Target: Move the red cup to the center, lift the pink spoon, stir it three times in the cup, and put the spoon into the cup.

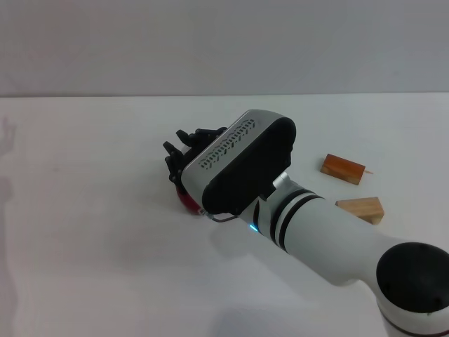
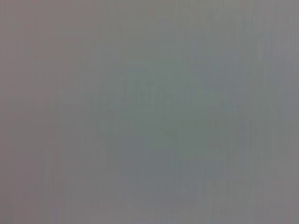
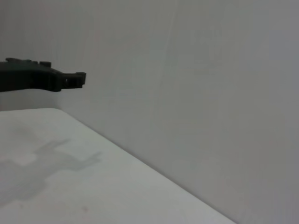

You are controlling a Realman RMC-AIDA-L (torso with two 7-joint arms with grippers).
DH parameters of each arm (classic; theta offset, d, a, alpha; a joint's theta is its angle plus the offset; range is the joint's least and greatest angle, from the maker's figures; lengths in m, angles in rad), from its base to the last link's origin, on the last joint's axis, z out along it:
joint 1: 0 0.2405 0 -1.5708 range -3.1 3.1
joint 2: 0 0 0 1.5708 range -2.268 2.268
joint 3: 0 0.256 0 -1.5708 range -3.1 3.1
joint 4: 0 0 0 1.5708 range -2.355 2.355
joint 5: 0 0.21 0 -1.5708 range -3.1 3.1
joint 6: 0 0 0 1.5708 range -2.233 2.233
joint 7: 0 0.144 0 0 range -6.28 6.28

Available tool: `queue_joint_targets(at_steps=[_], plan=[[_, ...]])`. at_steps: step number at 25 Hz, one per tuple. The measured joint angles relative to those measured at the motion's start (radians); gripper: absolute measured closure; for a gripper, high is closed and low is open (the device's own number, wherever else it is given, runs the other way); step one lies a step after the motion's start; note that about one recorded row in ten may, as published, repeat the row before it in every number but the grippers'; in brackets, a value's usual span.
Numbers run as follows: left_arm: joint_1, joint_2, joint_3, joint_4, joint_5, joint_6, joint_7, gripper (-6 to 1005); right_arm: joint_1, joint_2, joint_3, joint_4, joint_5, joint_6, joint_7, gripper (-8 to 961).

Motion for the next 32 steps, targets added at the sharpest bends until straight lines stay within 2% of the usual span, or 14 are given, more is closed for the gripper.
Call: queue_joint_targets(at_steps=[7,12,16,23,24,25,26,28,32], plan=[[-0.002,-0.001,0.0,0.0,0.0,0.001,0.0,155,0.003,0.0,0.009,0.002,-0.005,0.001,-0.002,713],[-0.003,-0.001,-0.001,0.0,0.0,0.0,0.0,156,0.013,0.001,0.01,0.017,-0.06,-0.054,-0.007,586],[-0.001,-0.002,-0.006,0.0,0.0,-0.001,0.0,156,-0.003,-0.004,0.053,0.043,-0.084,-0.094,-0.02,586],[0.0,-0.002,-0.008,0.0,0.0,-0.002,-0.001,156,-0.122,-0.005,0.097,0.161,-0.176,-0.226,-0.111,586],[0.0,-0.002,-0.008,0.0,0.0,-0.002,-0.001,156,-0.149,-0.006,0.102,0.184,-0.197,-0.249,-0.114,586],[-0.002,-0.003,-0.008,0.0,0.0,-0.002,-0.001,156,-0.205,-0.007,0.114,0.225,-0.244,-0.284,-0.115,586],[-0.002,-0.004,-0.008,0.0,0.0,-0.001,-0.001,156,-0.205,-0.007,0.114,0.225,-0.244,-0.284,-0.115,586],[-0.003,-0.005,-0.008,0.0,0.001,0.001,-0.007,156,-0.271,-0.007,0.134,0.266,-0.297,-0.307,-0.113,586],[-0.003,-0.006,-0.008,0.0,0.0,0.004,-0.031,156,-0.4,-0.008,0.229,0.313,-0.365,-0.311,-0.074,586]])
